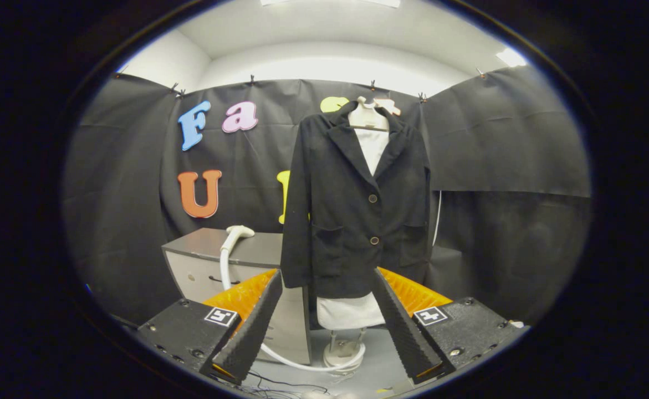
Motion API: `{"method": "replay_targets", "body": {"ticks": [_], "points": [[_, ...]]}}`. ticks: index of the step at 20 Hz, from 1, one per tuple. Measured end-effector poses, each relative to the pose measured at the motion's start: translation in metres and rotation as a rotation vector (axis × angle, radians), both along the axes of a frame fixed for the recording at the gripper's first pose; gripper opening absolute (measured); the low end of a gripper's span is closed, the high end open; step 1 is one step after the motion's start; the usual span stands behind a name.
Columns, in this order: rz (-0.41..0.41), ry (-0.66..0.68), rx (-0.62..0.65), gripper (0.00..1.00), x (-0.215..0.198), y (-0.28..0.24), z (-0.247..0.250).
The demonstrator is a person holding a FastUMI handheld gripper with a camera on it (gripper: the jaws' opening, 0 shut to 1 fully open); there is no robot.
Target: Iron the clothes twice with a garment steamer, once on the left side and once on the right side.
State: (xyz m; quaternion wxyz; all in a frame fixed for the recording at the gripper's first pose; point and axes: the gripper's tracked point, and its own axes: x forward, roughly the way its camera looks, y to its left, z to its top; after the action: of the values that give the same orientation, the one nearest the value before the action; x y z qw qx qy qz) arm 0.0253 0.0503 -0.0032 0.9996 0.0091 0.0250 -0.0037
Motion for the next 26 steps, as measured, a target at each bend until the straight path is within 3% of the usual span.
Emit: {"method": "replay_targets", "body": {"ticks": [9,19,26], "points": [[0.082,0.026,0.015,1.0,0.088,0.061,0.032],[0.278,0.154,0.032,1.0,0.27,0.202,0.042],[0.35,0.356,0.012,1.0,0.384,0.286,-0.001]]}}
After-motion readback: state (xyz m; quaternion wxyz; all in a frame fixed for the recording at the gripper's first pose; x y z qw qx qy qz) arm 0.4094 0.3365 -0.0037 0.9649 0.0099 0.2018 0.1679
